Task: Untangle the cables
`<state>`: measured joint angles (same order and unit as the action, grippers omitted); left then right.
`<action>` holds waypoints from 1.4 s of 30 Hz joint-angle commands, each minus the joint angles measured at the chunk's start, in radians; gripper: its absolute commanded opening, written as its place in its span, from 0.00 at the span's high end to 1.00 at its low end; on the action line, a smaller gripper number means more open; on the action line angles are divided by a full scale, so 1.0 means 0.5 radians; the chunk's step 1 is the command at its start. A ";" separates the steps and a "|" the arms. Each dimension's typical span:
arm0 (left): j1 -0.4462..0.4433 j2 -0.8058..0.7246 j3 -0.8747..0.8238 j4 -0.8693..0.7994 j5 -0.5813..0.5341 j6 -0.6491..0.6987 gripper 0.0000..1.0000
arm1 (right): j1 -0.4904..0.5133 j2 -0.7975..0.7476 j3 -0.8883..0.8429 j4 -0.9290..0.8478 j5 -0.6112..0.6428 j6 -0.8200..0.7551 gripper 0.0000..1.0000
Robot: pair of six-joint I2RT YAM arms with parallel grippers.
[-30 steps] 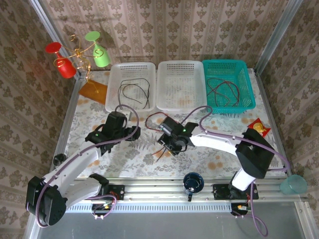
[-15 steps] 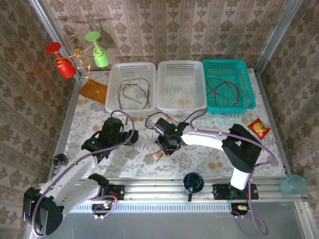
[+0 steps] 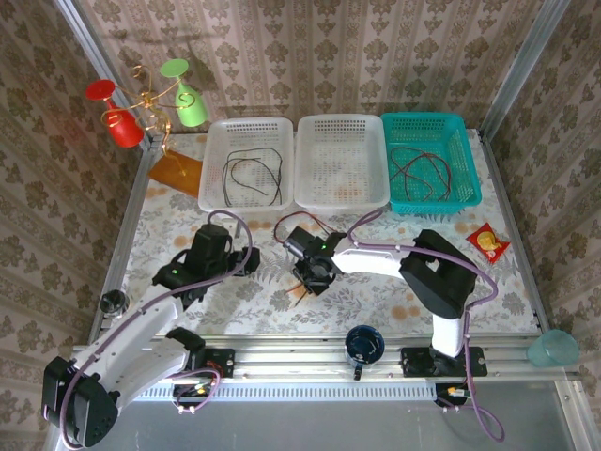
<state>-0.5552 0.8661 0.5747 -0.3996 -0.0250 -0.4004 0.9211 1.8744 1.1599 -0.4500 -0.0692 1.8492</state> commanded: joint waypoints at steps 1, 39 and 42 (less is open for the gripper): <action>-0.006 -0.022 -0.036 0.005 0.013 -0.027 0.31 | 0.011 0.067 0.026 -0.082 0.058 0.061 0.77; -0.236 -0.397 0.009 0.020 0.212 0.557 0.30 | -0.071 -0.005 0.021 0.211 -0.025 0.127 1.00; -0.231 -0.522 -0.033 0.067 0.416 0.860 0.29 | -0.087 -0.187 -0.041 0.263 0.035 0.100 1.00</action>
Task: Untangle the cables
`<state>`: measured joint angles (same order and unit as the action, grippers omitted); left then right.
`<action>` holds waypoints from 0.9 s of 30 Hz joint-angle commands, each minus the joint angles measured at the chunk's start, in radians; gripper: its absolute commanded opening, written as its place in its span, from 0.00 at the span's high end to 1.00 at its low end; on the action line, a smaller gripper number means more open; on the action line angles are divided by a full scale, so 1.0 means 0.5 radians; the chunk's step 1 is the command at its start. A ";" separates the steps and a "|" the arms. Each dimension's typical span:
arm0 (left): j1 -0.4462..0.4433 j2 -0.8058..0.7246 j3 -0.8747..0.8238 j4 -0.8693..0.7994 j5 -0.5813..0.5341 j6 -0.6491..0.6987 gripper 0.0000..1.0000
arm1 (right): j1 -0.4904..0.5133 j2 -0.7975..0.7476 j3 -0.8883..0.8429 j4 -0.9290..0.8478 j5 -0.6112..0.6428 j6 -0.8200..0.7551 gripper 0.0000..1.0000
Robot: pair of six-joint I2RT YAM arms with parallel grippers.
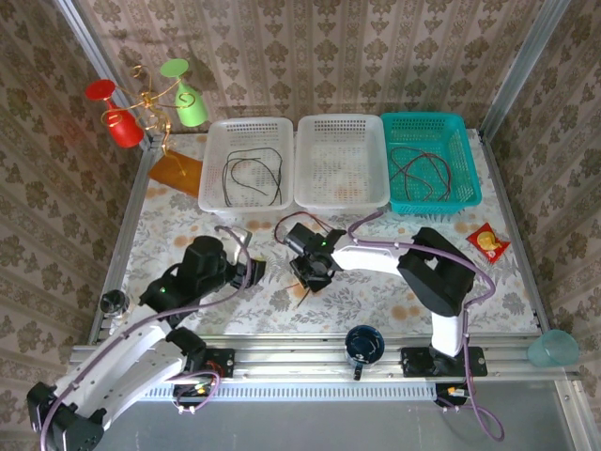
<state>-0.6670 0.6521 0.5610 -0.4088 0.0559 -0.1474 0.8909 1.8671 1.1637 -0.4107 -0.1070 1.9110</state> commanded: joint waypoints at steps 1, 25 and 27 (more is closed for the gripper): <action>-0.006 -0.145 -0.022 0.095 0.275 0.419 0.29 | -0.034 -0.225 -0.069 0.199 0.120 -0.026 1.00; 0.328 0.027 -0.175 0.801 1.047 -0.516 0.34 | -0.183 -0.616 -0.286 1.050 -0.071 0.191 1.00; 0.331 0.079 -0.206 0.864 1.091 -0.567 0.35 | -0.184 -0.616 -0.284 1.052 -0.069 0.190 1.00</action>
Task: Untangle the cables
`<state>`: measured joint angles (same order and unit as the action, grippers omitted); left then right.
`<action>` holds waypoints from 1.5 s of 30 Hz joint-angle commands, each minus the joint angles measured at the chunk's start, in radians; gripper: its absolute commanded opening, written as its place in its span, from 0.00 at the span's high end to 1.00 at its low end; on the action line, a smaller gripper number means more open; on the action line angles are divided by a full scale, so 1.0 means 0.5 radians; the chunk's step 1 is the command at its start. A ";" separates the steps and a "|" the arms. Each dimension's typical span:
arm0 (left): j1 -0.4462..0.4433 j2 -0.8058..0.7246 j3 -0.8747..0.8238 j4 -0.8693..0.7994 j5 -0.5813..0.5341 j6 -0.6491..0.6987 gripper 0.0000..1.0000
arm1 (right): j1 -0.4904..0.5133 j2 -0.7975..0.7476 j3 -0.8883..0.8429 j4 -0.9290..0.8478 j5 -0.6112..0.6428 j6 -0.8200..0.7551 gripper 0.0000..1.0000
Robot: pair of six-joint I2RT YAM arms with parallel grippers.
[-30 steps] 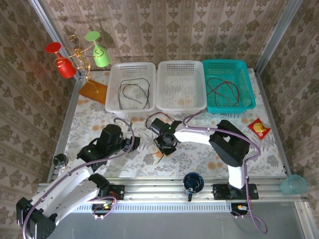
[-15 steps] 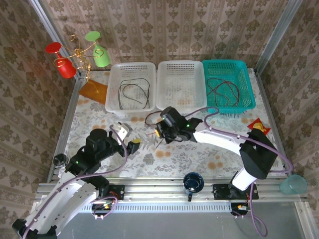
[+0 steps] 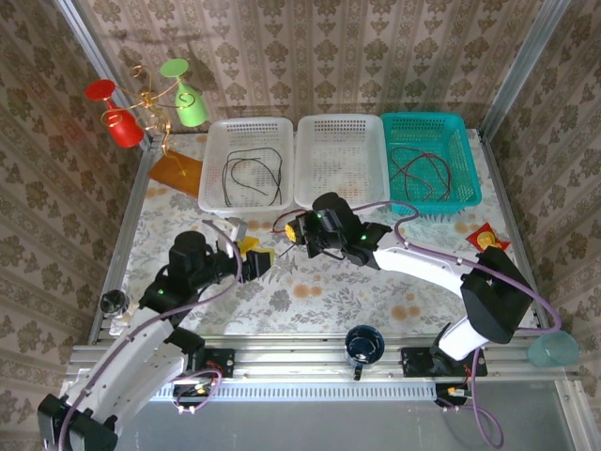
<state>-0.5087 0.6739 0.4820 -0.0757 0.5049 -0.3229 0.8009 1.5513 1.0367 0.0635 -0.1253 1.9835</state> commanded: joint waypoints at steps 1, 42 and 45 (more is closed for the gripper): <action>0.016 0.060 -0.071 0.251 0.210 -0.249 0.35 | -0.006 0.017 -0.028 0.103 -0.032 0.040 1.00; 0.017 0.138 0.076 -0.069 -0.430 0.016 1.00 | -0.071 -0.099 -0.122 0.353 0.042 0.009 1.00; 0.026 0.090 0.128 -0.225 -0.540 0.082 1.00 | -0.126 -0.209 -0.177 0.389 0.124 -0.041 1.00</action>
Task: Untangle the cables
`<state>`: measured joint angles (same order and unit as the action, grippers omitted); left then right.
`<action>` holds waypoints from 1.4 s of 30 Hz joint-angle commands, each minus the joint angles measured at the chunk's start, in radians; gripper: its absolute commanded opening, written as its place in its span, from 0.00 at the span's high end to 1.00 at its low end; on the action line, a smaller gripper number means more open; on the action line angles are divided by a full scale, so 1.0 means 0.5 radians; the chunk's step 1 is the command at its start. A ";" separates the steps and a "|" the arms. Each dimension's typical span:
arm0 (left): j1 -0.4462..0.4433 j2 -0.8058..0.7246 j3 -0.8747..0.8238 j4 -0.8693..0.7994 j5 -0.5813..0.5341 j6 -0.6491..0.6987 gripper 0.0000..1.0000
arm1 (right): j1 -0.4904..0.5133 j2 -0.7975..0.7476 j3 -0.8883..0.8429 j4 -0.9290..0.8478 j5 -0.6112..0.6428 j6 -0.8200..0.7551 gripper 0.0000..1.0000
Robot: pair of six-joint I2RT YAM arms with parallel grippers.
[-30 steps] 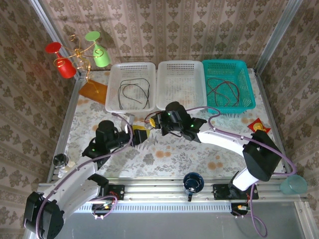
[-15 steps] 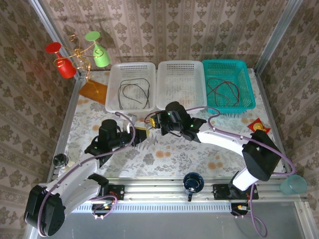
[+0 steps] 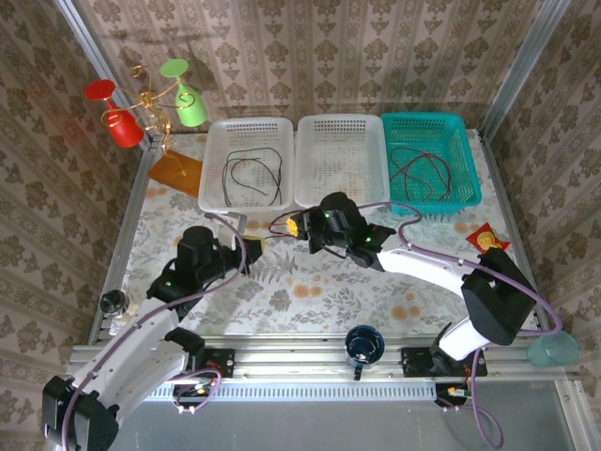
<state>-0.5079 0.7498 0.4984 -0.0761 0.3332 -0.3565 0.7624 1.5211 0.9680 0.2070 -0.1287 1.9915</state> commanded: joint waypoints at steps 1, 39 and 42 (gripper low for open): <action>0.028 -0.074 0.107 -0.263 -0.236 0.162 1.00 | -0.072 -0.189 -0.056 0.102 0.158 -0.079 1.00; 0.063 0.147 0.986 -0.924 -0.389 0.615 1.00 | -0.707 -0.817 0.063 -0.779 -0.178 -2.210 0.67; 0.061 0.224 1.091 -0.882 -0.327 0.496 1.00 | -0.525 -0.738 0.086 -0.773 -0.122 -2.382 0.51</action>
<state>-0.4828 0.8448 0.9913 -0.5373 0.1085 -0.0292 0.4473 1.1248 0.9970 -0.1852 -0.2157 0.9680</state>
